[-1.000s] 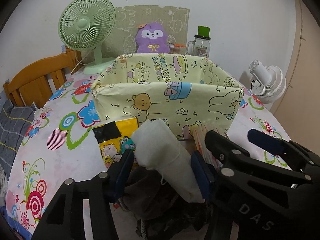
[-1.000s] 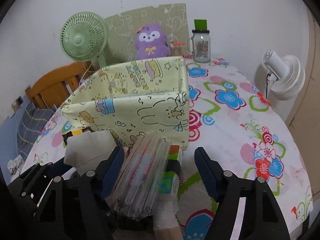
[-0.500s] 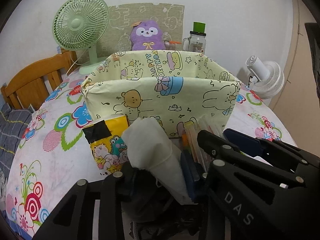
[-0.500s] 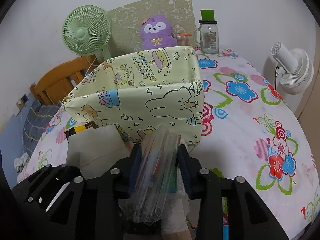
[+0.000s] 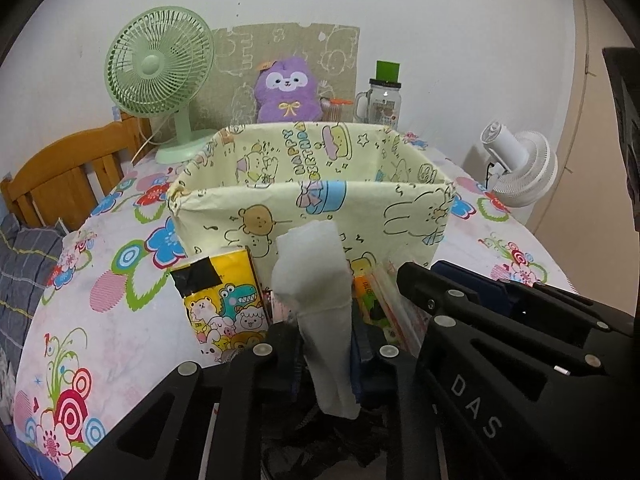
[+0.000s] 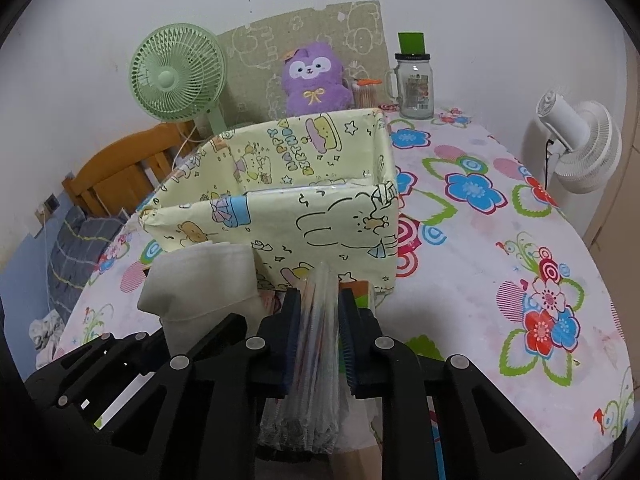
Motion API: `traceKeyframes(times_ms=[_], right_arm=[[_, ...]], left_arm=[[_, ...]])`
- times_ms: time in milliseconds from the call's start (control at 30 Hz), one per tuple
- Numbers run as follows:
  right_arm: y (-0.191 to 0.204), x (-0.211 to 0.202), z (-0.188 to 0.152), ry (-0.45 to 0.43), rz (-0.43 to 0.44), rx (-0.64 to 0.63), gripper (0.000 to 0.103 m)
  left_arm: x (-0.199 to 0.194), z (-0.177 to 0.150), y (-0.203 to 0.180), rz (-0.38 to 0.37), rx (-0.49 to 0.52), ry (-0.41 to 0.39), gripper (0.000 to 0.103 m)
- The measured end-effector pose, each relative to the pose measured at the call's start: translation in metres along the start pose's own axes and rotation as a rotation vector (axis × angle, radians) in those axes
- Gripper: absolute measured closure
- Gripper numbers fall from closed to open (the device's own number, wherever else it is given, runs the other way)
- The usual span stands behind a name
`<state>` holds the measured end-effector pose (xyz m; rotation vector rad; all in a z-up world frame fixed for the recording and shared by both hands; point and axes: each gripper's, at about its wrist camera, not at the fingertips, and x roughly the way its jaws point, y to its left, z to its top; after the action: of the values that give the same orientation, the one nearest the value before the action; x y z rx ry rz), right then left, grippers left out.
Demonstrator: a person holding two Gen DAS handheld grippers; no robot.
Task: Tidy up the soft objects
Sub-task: 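Grasp the white cloth with left tool while right tool grasps straw bag, then lift both held items and carry them over the yellow basket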
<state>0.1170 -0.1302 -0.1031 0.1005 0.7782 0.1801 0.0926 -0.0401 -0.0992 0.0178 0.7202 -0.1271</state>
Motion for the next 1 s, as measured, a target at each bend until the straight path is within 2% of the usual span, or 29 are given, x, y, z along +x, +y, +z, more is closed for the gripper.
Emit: traceKeyframes(times_ms=[1000], right_arm=[[0.018,-0.087,0.016,-0.157,-0.007,-0.009,0.081]], left_arm=[[-0.081,0.020,-0.009,0.006,0.022,-0.151,0.087]])
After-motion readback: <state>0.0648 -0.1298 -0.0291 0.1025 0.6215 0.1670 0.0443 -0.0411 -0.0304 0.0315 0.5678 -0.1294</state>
